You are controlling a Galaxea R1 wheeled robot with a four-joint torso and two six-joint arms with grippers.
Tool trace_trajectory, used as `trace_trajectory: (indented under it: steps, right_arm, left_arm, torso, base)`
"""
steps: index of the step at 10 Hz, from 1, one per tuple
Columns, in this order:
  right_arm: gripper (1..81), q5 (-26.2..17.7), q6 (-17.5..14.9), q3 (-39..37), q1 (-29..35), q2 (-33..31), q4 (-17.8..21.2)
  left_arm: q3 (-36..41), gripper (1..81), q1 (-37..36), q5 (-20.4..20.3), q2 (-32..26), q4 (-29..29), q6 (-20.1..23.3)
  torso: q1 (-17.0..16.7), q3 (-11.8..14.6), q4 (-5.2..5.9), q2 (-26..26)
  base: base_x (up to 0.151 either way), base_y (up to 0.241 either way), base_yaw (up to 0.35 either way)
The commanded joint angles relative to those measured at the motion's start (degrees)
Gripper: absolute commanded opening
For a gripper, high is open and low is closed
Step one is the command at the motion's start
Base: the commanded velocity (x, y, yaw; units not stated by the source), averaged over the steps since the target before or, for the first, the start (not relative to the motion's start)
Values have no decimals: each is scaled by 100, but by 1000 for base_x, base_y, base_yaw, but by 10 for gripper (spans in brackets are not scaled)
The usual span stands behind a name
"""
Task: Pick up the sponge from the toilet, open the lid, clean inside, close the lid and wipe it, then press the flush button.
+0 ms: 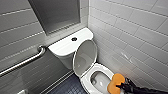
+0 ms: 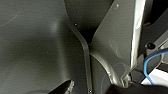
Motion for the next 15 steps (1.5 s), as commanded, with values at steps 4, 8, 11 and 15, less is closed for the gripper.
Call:
trace_trajectory:
  steps: [4,8,11,15]
  right_arm:
    - [10,-108,28,706,-443,-542,-9]
    - [10,603,28,1356,-1225,-1034,0]
    - [10,929,20,1497,-1735,-1166,-1]
    - [10,1035,-7,1567,-2175,-1210,-62]
  left_arm:
    - [84,811,142,510,69,154,89]
    - [13,811,142,511,122,172,98]
    - [13,811,142,519,122,172,98]
    - [13,811,142,501,122,233,98]
  torso:
    - [0,2,0,0]
    - [0,2,2,0]
    - [0,2,2,-2]
    - [0,2,2,-2]
  base:
    - [0,0,0]
    - [0,0,0]
    - [0,0,0]
    - [0,0,0]
